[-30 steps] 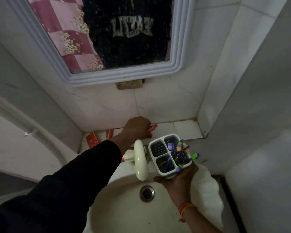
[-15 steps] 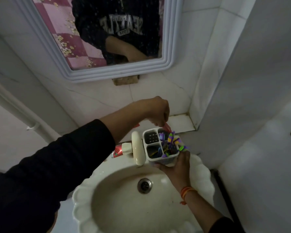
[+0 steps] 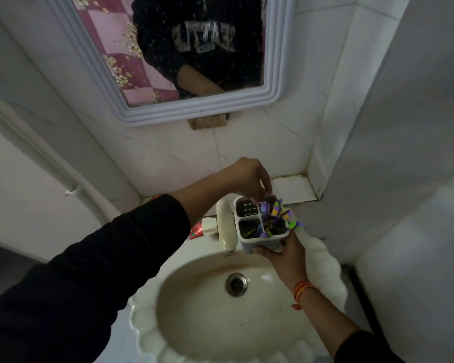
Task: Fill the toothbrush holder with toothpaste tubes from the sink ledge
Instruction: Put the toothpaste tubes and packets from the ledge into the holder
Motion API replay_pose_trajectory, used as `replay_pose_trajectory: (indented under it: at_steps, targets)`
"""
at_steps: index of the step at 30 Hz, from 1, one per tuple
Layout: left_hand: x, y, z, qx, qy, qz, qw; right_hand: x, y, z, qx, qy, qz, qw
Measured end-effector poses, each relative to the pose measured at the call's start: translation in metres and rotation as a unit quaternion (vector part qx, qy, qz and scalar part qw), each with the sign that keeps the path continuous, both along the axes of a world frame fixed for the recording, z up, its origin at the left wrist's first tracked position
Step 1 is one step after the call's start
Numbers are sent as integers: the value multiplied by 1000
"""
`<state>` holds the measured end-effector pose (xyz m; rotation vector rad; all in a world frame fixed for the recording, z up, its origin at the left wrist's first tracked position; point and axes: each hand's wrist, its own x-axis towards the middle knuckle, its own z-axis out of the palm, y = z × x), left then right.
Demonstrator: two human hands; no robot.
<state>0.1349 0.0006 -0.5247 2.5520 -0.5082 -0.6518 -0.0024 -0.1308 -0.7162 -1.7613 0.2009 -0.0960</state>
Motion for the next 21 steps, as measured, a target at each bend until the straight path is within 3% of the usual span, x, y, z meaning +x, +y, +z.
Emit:
replay_pose_trajectory:
  at_steps: [3, 9, 17, 21]
  targets:
    - [17, 36, -9, 21, -53, 49, 997, 0, 0, 0, 7, 0, 2, 1000]
    - [41, 97, -68, 241, -102, 57, 964, 1, -2, -1, 6, 6, -4, 1000]
    - [41, 89, -114, 298, -136, 37, 944, 4, -2, -9, 29, 12, -13, 999]
    - [41, 81, -118, 285, -129, 34, 949, 5, -2, -10, 42, 7, -8, 999]
